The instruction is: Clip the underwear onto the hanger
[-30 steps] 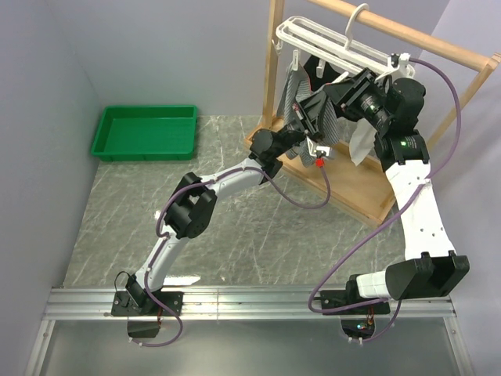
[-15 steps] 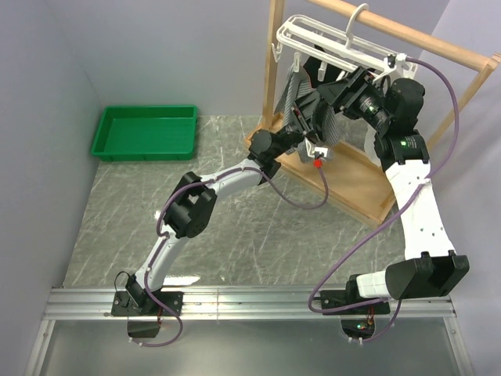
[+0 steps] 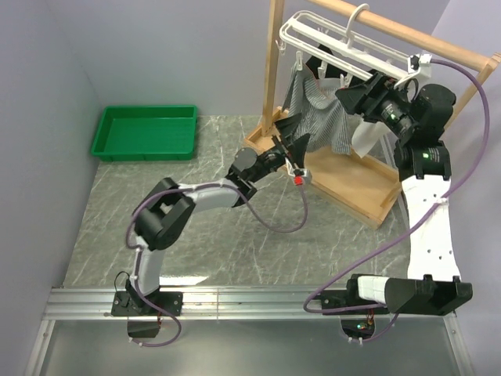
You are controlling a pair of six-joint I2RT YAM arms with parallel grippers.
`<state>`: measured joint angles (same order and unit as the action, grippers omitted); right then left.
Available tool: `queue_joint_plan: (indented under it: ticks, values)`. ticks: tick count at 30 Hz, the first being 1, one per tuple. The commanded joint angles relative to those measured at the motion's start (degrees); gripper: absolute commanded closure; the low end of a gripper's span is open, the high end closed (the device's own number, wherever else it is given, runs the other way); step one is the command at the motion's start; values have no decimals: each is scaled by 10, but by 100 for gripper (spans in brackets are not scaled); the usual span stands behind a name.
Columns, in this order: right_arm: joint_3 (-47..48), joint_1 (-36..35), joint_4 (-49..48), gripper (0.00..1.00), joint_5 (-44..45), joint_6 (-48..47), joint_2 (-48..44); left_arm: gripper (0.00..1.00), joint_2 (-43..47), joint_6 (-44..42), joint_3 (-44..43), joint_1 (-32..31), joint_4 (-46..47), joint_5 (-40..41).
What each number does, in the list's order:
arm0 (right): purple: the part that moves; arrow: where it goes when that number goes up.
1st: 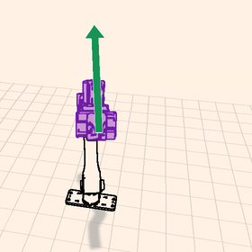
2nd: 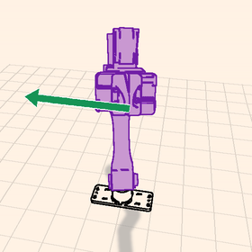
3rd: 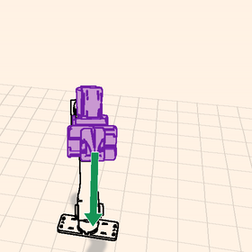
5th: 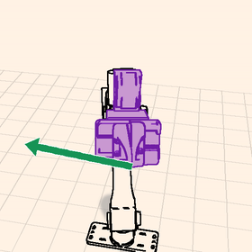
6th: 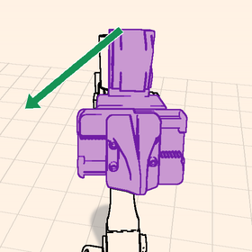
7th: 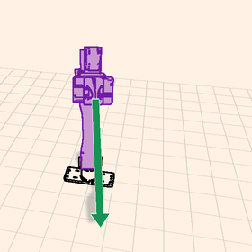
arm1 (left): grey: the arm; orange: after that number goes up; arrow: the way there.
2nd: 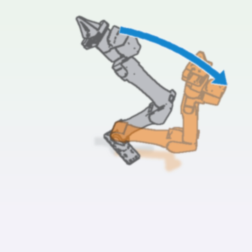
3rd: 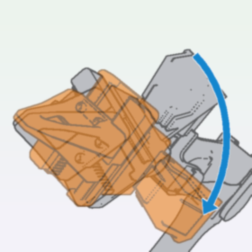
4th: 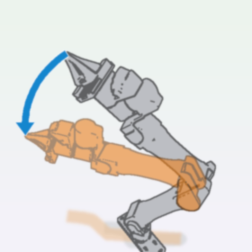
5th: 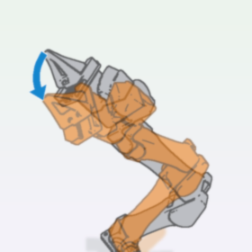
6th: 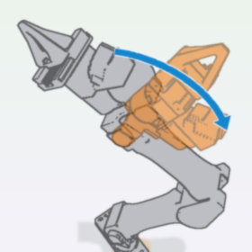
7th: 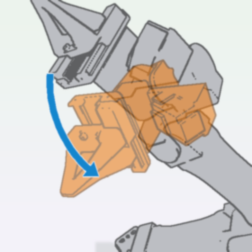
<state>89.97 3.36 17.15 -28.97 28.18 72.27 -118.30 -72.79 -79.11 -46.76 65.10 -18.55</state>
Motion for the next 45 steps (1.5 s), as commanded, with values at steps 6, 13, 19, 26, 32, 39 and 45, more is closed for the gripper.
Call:
queue_joint_plan:
  ticks: [6,13,19,26,32,39,45]
  values:
    - [-45,24,27,9,-103,-120,-66,1,234,276,63,-3,-324,127]
    - [-139,24,40,4,-131,-182,-125,1,308,624,-53,86,-681,148]
    - [-215,11,55,2,-101,-226,-134,1,303,784,-147,224,-932,80]
    - [-318,-78,70,1,34,-307,-144,1,361,826,-40,359,-978,7]
    - [-417,-110,18,0,88,-311,-177,1,417,807,103,414,-927,25]
    - [-445,-115,-14,0,116,-295,-210,1,471,790,172,418,-891,60]
    - [-440,-115,-23,0,138,-293,-242,1,478,797,120,418,-902,96]
